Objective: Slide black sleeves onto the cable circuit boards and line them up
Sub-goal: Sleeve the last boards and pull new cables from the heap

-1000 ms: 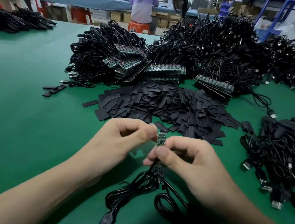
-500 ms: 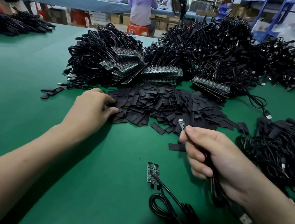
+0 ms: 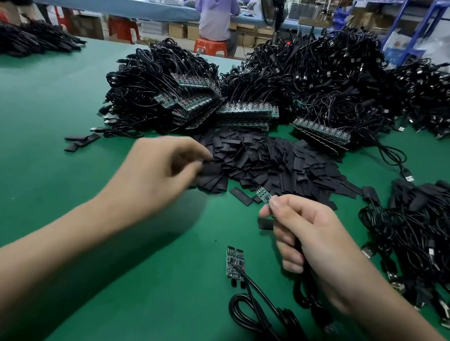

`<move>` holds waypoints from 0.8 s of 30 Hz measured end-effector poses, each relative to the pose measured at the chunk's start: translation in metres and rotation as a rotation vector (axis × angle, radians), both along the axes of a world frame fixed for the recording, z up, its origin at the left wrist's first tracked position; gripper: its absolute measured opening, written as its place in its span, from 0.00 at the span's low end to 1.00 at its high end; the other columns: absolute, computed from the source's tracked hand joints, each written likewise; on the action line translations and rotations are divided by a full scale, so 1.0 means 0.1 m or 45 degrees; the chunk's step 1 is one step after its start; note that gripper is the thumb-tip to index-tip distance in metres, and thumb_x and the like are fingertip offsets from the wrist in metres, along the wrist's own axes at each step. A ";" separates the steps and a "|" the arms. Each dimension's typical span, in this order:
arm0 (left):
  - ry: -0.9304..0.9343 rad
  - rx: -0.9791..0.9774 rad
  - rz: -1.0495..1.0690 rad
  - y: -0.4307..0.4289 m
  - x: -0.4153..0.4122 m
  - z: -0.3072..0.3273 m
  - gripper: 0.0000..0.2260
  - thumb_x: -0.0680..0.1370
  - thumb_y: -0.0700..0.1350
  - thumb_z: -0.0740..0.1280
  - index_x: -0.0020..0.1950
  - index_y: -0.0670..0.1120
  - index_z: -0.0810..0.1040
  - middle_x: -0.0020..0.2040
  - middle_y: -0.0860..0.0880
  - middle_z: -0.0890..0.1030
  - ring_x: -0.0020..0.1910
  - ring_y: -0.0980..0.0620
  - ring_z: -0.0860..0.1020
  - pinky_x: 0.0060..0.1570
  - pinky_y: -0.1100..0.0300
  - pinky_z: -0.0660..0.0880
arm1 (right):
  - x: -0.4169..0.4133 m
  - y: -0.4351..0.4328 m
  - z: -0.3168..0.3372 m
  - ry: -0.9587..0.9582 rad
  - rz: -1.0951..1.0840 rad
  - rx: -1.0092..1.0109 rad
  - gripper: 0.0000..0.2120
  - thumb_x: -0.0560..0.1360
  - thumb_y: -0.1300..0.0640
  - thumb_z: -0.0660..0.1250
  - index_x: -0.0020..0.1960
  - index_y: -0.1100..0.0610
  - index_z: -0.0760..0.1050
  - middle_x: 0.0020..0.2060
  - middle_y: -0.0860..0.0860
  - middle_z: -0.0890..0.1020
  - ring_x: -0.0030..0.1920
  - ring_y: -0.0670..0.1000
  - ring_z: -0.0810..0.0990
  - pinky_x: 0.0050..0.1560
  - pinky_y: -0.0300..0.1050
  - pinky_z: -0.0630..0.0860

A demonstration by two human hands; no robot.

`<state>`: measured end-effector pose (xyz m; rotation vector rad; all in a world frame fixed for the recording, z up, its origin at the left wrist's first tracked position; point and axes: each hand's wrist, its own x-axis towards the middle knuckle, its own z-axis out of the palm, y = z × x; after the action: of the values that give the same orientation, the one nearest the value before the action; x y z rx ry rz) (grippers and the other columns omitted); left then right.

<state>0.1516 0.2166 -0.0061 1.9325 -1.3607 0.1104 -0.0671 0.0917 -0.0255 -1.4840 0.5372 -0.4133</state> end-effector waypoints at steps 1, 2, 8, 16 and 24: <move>0.246 0.009 -0.128 0.01 -0.14 0.02 0.10 0.79 0.39 0.70 0.51 0.55 0.85 0.39 0.56 0.86 0.37 0.56 0.84 0.44 0.56 0.81 | 0.01 0.01 0.00 -0.002 -0.011 -0.027 0.16 0.73 0.41 0.68 0.45 0.54 0.82 0.27 0.47 0.65 0.24 0.46 0.61 0.22 0.37 0.63; 0.452 0.030 -0.222 0.02 -0.27 0.02 0.10 0.80 0.39 0.70 0.50 0.55 0.85 0.39 0.54 0.87 0.39 0.52 0.85 0.46 0.50 0.82 | 0.01 0.03 -0.01 -0.010 -0.018 -0.043 0.16 0.72 0.40 0.69 0.46 0.53 0.82 0.27 0.47 0.64 0.24 0.46 0.61 0.22 0.37 0.63; 0.769 -0.031 -0.309 0.08 -0.62 -0.14 0.07 0.77 0.42 0.74 0.50 0.53 0.87 0.40 0.51 0.87 0.41 0.50 0.86 0.51 0.42 0.81 | 0.01 0.09 -0.04 -0.035 -0.041 -0.068 0.11 0.82 0.52 0.66 0.42 0.51 0.81 0.25 0.48 0.63 0.23 0.46 0.58 0.22 0.37 0.58; 0.400 -0.229 -0.187 0.14 -0.60 -0.20 0.10 0.68 0.49 0.79 0.48 0.52 0.88 0.40 0.57 0.85 0.39 0.55 0.83 0.43 0.58 0.80 | -0.01 0.11 -0.02 -0.027 -0.013 -0.179 0.15 0.84 0.50 0.63 0.42 0.53 0.80 0.26 0.49 0.62 0.25 0.48 0.58 0.25 0.42 0.57; 0.605 -0.191 -0.148 0.17 -0.54 -0.22 0.10 0.66 0.50 0.79 0.46 0.53 0.88 0.41 0.53 0.87 0.40 0.49 0.85 0.44 0.49 0.81 | -0.05 0.10 0.04 0.111 -0.003 -0.361 0.16 0.83 0.48 0.62 0.41 0.53 0.80 0.25 0.48 0.64 0.25 0.48 0.60 0.25 0.41 0.61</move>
<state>0.0975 0.2341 -0.0285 1.6172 -1.1042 -0.2792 -0.0720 0.1021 -0.0217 -1.7803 0.5663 -0.4417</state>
